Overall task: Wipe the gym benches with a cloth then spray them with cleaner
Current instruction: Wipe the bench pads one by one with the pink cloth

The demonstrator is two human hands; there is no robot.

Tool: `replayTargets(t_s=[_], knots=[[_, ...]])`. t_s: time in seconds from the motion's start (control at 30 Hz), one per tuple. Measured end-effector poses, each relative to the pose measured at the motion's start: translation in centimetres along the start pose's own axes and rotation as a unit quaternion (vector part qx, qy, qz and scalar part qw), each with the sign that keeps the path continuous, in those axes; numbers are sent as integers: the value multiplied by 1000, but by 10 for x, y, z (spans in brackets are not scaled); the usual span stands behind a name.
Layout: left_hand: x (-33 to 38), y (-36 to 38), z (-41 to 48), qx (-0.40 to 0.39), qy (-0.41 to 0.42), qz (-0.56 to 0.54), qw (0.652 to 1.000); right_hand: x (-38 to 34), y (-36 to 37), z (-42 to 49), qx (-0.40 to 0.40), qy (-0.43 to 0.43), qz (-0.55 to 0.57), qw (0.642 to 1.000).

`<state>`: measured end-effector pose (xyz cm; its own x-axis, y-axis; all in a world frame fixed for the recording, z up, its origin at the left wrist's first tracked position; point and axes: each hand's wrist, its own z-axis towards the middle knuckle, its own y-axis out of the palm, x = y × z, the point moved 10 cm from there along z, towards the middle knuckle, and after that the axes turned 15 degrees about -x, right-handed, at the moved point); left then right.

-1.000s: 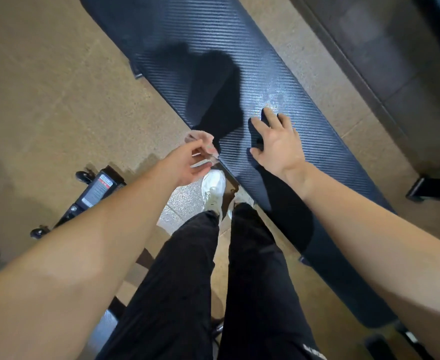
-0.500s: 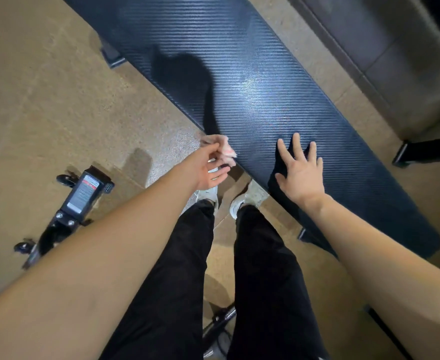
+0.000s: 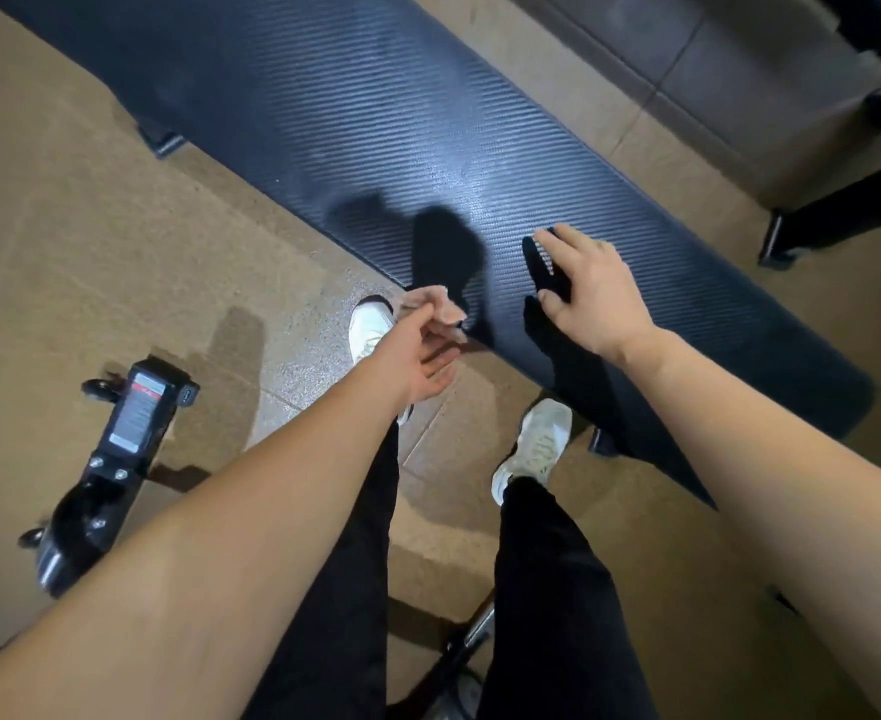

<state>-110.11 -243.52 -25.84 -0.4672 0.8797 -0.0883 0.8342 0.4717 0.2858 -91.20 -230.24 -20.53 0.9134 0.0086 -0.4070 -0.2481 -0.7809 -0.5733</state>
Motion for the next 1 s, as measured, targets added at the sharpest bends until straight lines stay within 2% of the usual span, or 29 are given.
replayTargets(t_s=[0.27, 0.4, 0.57, 0.7, 0.83, 0.93, 1.0], knots=[[-83, 43, 19, 8, 5, 29, 1000, 144, 49, -132, 19, 156, 9, 988], [-134, 69, 32, 2, -6, 51, 999, 209, 85, -185, 12, 214, 69, 974], [-188, 93, 49, 1, -16, 62, 998, 229, 115, -200, -17, 158, 68, 985], [-228, 112, 57, 5, -19, 52, 998, 227, 111, -198, -32, 75, 74, 994], [-271, 140, 62, -13, -47, 75, 996, 253, 93, -222, 47, 27, 160, 986], [-297, 155, 68, -3, -57, 84, 995, 294, 96, -255, 139, 92, 204, 965], [-310, 164, 68, 8, -61, 99, 993, 324, 110, -281, 168, 160, 238, 943]])
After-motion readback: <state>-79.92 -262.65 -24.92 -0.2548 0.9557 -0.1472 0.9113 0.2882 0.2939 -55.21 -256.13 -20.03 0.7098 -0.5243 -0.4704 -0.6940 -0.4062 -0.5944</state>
